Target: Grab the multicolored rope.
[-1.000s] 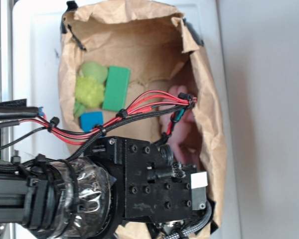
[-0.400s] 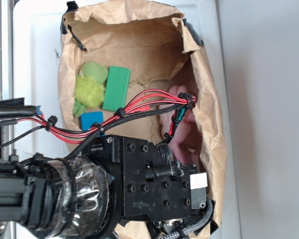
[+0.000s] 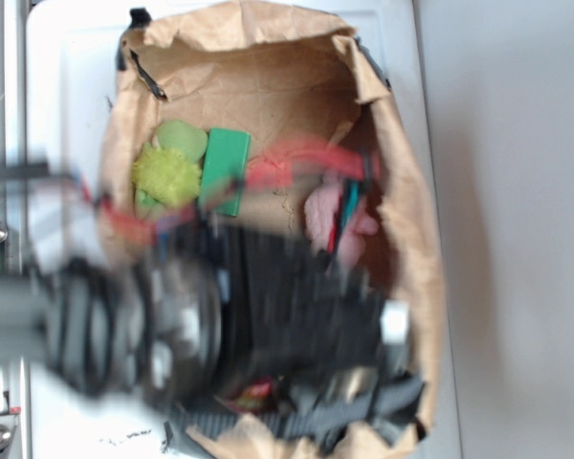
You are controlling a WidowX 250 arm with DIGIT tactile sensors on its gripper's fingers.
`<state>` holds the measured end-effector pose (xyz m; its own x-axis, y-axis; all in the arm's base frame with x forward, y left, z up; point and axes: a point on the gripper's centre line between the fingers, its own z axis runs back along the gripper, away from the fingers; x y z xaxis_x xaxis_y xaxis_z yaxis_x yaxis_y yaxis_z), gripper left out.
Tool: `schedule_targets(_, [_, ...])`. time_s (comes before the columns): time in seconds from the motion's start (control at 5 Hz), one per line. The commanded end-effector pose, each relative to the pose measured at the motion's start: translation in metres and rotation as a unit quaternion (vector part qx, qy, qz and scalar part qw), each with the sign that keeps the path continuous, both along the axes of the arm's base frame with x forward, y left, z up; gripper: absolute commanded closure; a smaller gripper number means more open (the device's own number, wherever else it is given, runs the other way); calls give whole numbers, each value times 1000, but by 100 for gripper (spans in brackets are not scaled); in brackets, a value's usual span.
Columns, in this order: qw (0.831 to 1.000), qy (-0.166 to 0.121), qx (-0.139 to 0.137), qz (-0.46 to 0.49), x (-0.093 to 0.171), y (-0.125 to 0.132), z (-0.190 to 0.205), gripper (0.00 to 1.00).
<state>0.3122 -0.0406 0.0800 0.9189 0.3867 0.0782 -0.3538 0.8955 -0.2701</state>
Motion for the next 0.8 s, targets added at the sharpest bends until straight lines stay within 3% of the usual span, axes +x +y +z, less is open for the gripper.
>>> schedule_targets(0.0, [999, -38, 2, -2, 2, 45, 68, 100])
schedule_targets(0.6, [993, -42, 89, -66, -24, 51, 115, 100])
